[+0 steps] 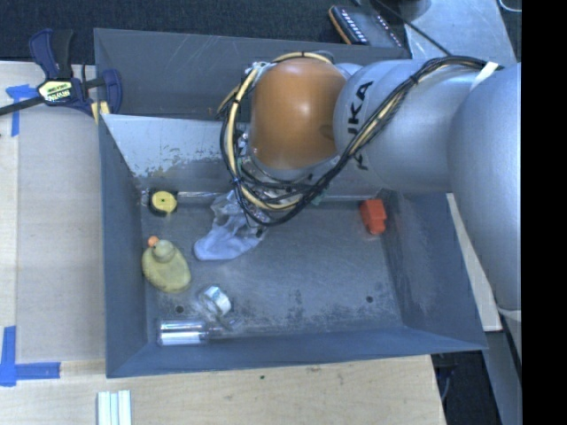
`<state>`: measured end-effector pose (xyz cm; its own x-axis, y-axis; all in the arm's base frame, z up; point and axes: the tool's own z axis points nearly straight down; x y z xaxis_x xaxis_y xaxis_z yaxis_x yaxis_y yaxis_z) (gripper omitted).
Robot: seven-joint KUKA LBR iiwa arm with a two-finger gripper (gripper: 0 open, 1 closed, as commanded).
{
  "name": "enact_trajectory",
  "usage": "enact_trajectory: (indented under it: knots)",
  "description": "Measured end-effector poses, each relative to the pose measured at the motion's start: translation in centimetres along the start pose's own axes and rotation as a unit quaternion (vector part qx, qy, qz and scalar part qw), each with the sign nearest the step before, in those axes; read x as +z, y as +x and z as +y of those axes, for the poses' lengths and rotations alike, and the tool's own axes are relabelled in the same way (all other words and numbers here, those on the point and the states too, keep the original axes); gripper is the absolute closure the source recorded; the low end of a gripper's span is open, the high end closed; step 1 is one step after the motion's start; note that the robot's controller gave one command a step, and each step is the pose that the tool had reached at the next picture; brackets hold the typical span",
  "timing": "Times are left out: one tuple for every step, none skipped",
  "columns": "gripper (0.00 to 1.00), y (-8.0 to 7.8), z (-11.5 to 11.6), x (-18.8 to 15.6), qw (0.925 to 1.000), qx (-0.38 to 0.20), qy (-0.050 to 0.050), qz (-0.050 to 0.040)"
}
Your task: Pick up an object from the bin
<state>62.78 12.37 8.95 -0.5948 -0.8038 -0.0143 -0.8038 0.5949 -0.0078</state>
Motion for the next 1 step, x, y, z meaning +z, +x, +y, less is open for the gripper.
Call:
enact_trajectory:
  knots:
    - [1.00, 0.03, 0.06, -1.37, 1.0000, 0.000, -0.001, 0.0012]
